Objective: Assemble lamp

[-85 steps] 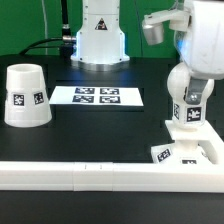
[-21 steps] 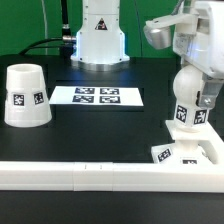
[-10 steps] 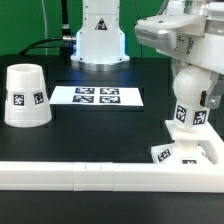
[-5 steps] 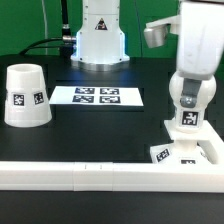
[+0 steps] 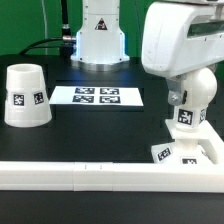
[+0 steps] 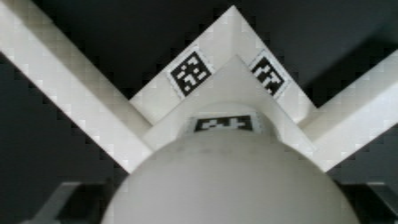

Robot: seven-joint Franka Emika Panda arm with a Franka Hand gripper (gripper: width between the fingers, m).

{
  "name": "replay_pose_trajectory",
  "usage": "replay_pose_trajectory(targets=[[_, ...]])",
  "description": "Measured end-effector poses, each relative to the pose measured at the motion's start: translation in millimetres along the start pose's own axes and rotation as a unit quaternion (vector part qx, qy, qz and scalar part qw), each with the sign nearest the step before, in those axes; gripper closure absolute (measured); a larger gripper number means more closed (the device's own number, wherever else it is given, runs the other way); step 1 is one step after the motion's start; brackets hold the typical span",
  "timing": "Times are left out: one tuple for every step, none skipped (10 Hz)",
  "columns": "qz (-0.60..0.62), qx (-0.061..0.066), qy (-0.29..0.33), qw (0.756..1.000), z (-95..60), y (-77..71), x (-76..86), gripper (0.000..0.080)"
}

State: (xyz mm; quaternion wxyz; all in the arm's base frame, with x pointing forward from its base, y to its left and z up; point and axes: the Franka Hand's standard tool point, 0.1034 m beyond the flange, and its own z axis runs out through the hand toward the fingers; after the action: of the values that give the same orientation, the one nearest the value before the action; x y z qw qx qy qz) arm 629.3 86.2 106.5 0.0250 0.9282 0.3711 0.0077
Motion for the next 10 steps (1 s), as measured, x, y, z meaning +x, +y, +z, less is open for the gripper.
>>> replay_pose_trajectory(targets=[[0.034,0.0,0.0,0.999,0.1,-0.1,0.0,0.0225],[0.063,0.0,0.0,0.998,0.1,-0.2,0.0,0.0225],[0.096,0.001,0.0,0.995,0.1,-0.4,0.1,0.0225],[0.131,0.001,0.0,0.991,0.1,-0.4,0.1,0.0225],[0.16,0.002,0.001,0.987,0.0,-0.6,0.3,0.0225],[0.215,0.007,0.002,0.977,0.1,-0.3,0.0,0.0225],[0.262,0.013,0.004,0.965,0.0,0.5,-0.6,0.0225],[0.297,0.013,0.004,0.955,0.0,0.5,-0.6,0.0225],[0.338,0.014,0.003,0.941,0.0,0.6,-0.7,0.0225],[0.37,0.015,0.003,0.929,0.0,0.7,-0.7,0.0225]])
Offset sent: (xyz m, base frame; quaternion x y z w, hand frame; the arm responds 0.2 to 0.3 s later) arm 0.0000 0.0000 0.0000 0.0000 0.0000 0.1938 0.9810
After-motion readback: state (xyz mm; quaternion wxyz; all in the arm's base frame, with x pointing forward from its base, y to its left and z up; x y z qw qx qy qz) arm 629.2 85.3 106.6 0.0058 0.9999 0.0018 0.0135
